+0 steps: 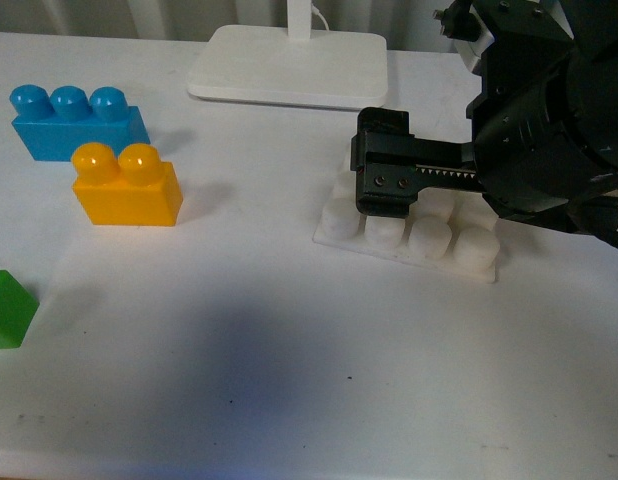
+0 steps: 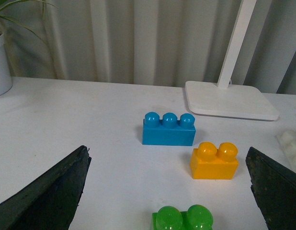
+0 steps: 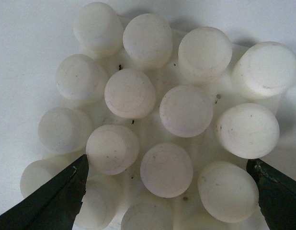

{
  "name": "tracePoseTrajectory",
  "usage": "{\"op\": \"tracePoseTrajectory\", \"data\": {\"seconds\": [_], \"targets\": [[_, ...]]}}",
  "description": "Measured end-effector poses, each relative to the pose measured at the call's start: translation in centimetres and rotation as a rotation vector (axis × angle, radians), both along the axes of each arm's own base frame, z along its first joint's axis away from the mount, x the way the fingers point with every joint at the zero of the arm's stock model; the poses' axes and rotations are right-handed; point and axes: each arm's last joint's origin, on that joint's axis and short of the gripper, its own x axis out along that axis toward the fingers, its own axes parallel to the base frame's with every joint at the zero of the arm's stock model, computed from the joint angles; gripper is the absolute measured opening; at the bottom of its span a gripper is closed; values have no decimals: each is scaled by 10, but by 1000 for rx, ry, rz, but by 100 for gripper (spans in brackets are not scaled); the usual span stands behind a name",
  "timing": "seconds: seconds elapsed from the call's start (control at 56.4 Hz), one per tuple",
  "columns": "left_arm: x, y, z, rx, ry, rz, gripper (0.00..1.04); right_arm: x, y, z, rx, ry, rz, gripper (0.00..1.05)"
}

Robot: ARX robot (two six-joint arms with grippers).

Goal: Insert yellow block into base center

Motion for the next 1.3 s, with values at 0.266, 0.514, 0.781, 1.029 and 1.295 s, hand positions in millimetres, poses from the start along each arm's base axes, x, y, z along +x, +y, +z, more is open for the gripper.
{"op": "tracePoseTrajectory", "data": {"seconds": [0.266,0.514,0.781,1.029,1.295], "targets": [[0,0,0,0,0,0,98,-8,-13,28,3,-81,37,96],[0,0,0,0,0,0,98,-33,-41,55,5,-197,58,96],[0,0,0,0,0,0,98,-79,-101,85,-33,-425,-22,96],[0,0,0,0,0,0,98,-122,-168,90,-7,-614,-217,96],[0,0,0,0,0,0,98,-139,-188,89,27,-730,-321,95]]}}
